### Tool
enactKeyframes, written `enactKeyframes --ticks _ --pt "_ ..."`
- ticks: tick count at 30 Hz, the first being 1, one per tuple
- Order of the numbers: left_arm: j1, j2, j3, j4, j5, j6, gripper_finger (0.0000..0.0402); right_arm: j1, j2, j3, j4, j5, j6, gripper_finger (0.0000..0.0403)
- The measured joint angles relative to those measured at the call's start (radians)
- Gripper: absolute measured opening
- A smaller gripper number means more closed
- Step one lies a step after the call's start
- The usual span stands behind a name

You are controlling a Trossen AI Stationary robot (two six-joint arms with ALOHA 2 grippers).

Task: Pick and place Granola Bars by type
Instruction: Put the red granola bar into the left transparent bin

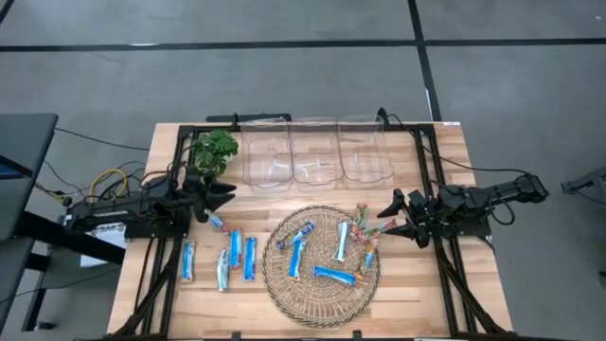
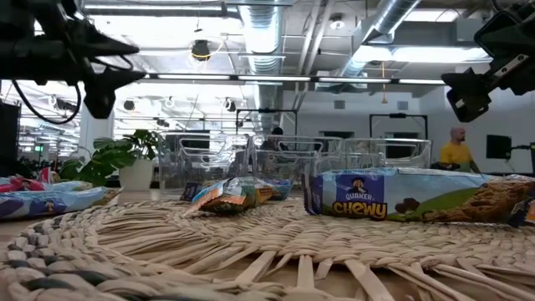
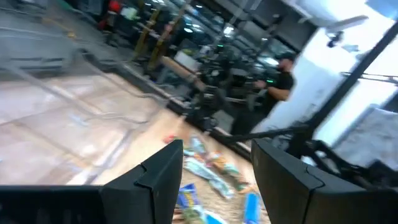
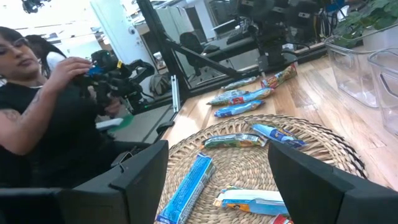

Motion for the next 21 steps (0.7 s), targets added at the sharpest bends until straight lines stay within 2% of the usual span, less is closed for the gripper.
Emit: enactKeyframes --ticks 5,8,10,13,16,21 --pt "0.0 0.001 0.002 -0.053 0.148 0.159 0.0183 0.0 0.0 0.0 0.0 0.0 0.0 0.0271" --pt "0.0 0.001 0.005 -0.065 0.208 0.268 0.0183 0.0 0.0 0.0 0.0 0.0 0.0 0.0271" --pt "-0.001 0.001 0.005 -0.065 0.225 0.282 0.0183 0.0 0.0 0.0 0.0 -0.001 0.0 0.0271" --pt "-0.001 0.001 0.006 -0.068 0.213 0.284 0.0183 0.0 0.0 0.0 0.0 -0.001 0.0 0.0271" --pt "-0.001 0.011 0.006 -0.077 0.158 0.31 0.0183 0.0 0.0 0.0 0.0 -0.001 0.0 0.0271" --pt "-0.002 0.102 0.027 -0.146 0.072 0.396 0.0183 0.0 0.0 0.0 0.0 -0.001 0.0 0.0271"
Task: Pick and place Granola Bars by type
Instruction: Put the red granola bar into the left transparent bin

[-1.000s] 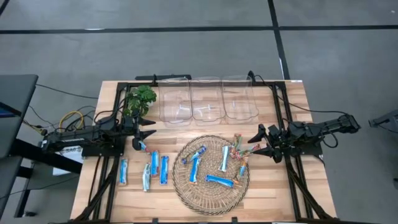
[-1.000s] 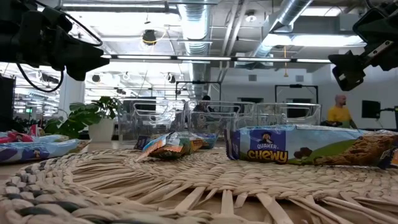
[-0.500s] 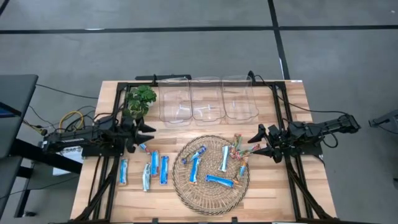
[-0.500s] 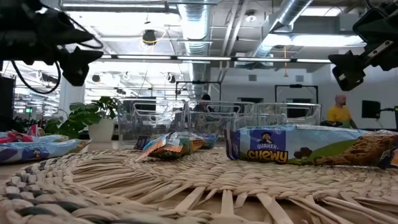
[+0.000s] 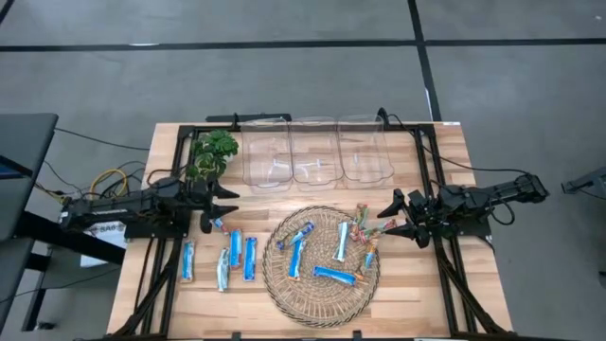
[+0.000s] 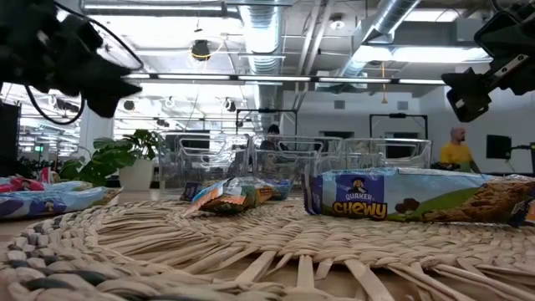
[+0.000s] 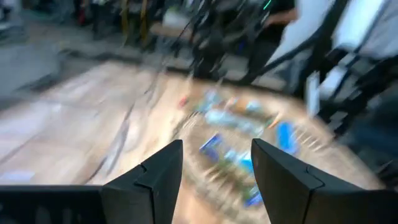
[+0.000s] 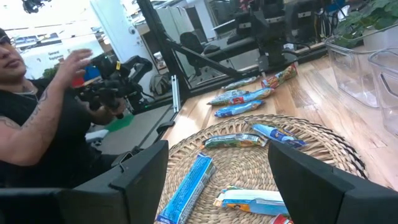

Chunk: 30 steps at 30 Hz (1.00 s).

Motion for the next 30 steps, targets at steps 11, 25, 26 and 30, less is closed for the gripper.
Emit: enactKeyframes --ticks 11,25,26,30 --pt "-0.084 0.381 0.164 -0.099 -0.078 0.045 0.0183 0.0 0.0 0.0 0.0 0.0 0.0 0.0271" --pt "-0.341 0.91 0.668 -0.626 -0.44 0.12 0.0183 0.0 0.0 0.0 0.0 0.0 0.0 0.0271" --pt "-0.353 0.939 0.689 -0.661 -0.437 0.12 0.0183 0.0 0.0 0.0 0.0 0.0 0.0 0.0271" --pt "-0.408 1.041 0.738 -0.769 -0.435 0.104 0.0183 0.0 0.0 0.0 0.0 0.0 0.0 0.0271"
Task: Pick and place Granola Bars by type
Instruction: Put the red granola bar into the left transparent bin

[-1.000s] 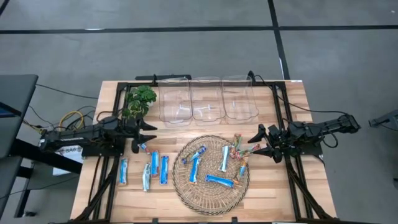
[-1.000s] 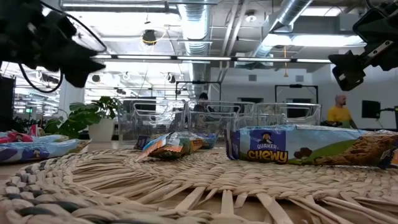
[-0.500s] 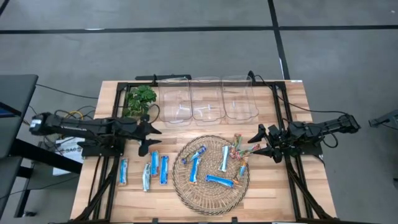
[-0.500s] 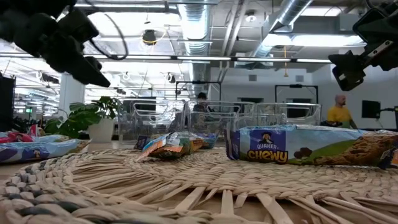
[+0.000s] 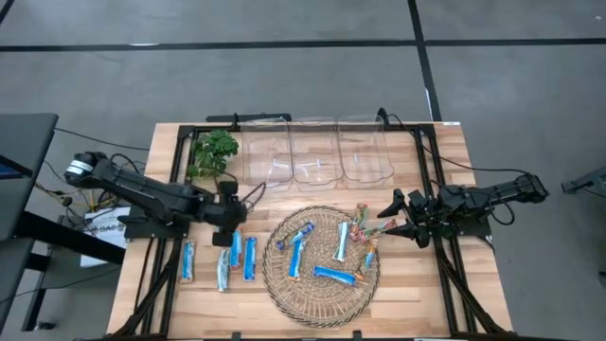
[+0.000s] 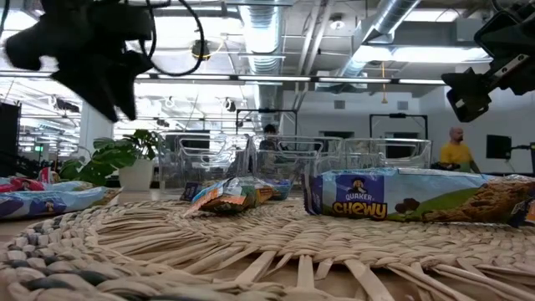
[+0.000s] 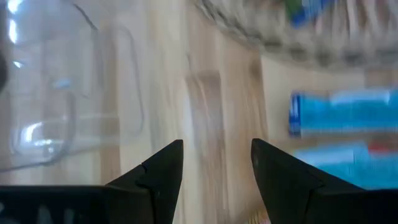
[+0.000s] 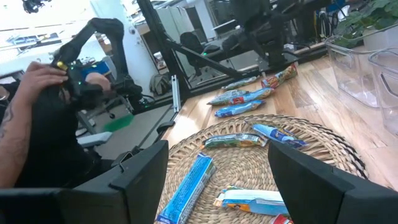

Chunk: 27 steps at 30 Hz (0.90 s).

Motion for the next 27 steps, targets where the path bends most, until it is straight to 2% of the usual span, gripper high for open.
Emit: enactKeyframes --ticks 6,15,20,27 --pt "-0.067 0.079 0.002 -0.132 -0.003 0.062 0.0183 0.0 0.0 0.0 0.0 0.0 0.0 0.0271" --pt "-0.123 0.124 0.002 -0.382 -0.001 0.011 0.0183 0.0 0.0 0.0 0.0 0.0 0.0 0.0271" --pt "-0.149 0.125 -0.005 -0.383 0.073 0.032 0.0183 0.0 0.0 0.0 0.0 0.0 0.0 0.0271" --pt "-0.157 0.204 -0.005 -0.345 0.075 0.026 0.0183 0.0 0.0 0.0 0.0 0.0 0.0 0.0271"
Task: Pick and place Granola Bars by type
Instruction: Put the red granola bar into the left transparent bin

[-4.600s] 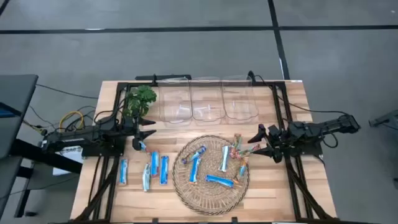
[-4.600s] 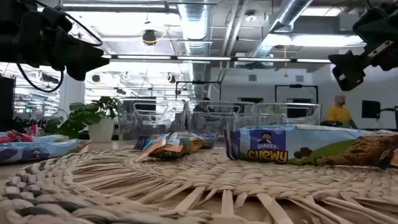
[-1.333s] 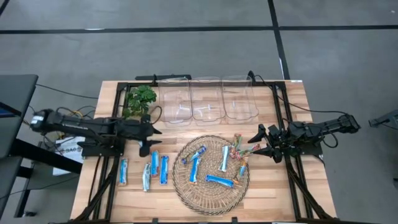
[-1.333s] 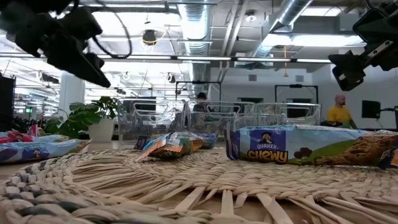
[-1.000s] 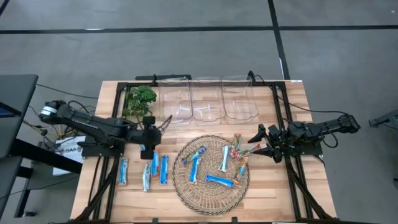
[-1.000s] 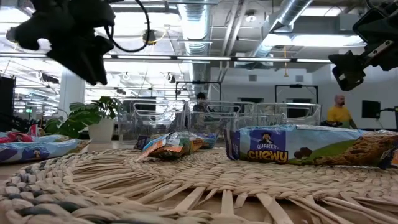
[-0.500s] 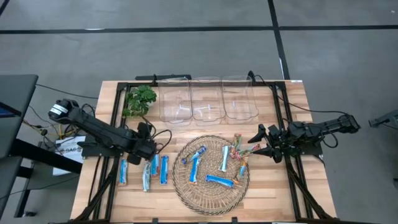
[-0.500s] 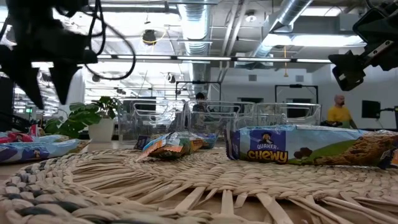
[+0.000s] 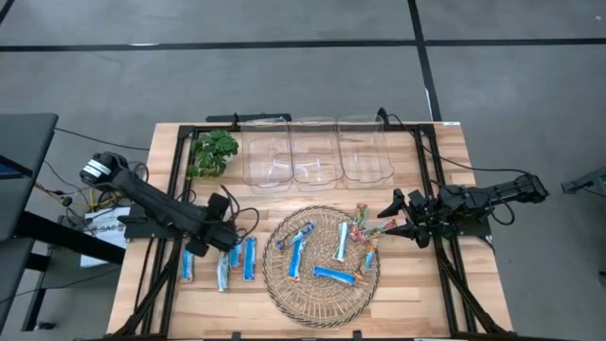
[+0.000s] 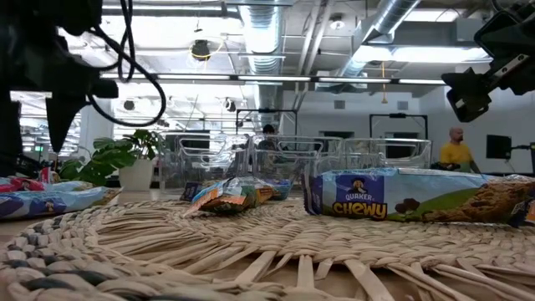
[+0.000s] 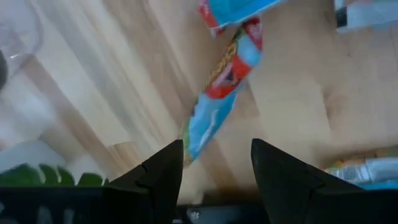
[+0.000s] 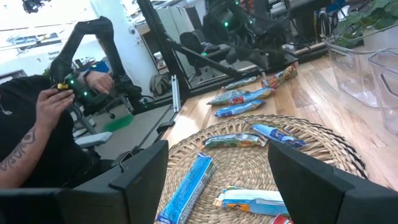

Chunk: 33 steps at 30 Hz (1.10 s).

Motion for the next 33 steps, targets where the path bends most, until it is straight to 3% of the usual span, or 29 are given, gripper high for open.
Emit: enactKeyframes --ticks 11,21,33 --pt "0.034 0.161 0.0 0.077 -0.011 -0.034 0.0183 0.0 0.0 0.0 0.0 0.0 0.0 0.0271" --pt "0.035 0.2 0.0 0.118 0.004 -0.022 0.0178 0.0 0.0 0.0 0.0 0.0 0.0 0.0271" --pt "0.035 0.2 0.0 0.121 0.032 -0.034 0.0082 0.0 0.0 0.0 0.0 0.0 0.0 0.0271"
